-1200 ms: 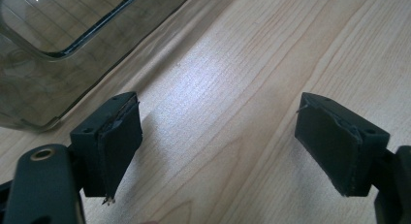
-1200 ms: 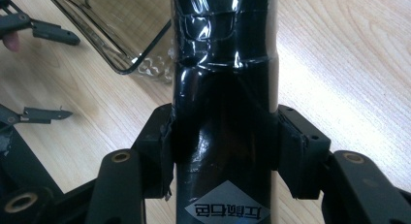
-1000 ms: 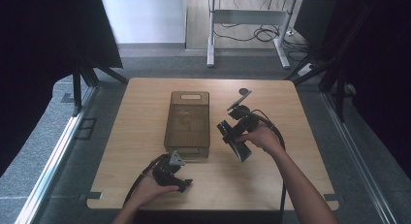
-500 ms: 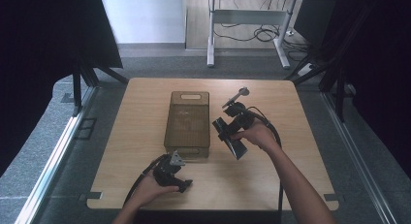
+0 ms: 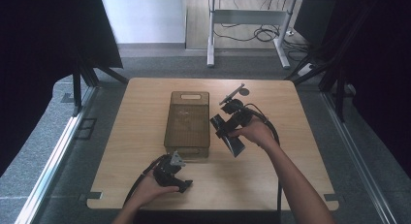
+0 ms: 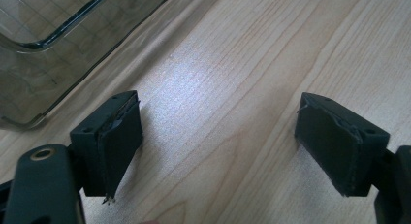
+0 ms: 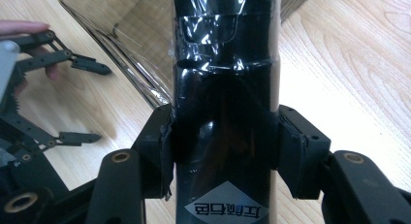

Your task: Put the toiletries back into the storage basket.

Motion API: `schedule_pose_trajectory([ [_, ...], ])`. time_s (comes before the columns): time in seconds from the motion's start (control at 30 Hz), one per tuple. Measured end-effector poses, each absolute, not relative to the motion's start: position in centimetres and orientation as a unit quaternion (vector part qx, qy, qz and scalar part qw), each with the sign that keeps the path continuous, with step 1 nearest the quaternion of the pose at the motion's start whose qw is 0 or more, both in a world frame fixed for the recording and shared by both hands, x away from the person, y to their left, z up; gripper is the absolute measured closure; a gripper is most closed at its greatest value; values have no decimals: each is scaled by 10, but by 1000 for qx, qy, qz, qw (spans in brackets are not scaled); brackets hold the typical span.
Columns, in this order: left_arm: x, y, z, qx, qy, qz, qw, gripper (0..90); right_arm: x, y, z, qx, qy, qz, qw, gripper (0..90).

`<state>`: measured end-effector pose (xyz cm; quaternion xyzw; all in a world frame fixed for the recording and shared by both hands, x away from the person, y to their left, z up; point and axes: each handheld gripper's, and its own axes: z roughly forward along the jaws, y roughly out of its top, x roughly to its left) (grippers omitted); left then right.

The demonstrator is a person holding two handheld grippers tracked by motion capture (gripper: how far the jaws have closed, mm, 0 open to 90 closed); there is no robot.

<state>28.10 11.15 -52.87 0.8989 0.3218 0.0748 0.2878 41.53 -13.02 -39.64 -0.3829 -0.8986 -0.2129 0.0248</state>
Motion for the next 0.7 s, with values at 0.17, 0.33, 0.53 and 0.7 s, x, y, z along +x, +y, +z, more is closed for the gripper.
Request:
schedule_pose_trajectory([
  [0.17,281,111,-529,899,322,74,288,173,416,-127,-392,-380,-900,-212,21,455],
  [0.33,281,111,-529,899,322,74,287,173,416,-125,-388,-377,-901,-216,17,455],
  [0.53,281,112,-529,900,320,74,288,173,415,-122,-386,-373,-902,-216,13,455],
  [0.7,282,112,-529,899,320,75,289,172,415,-120,-387,-371,-904,-211,8,455],
])
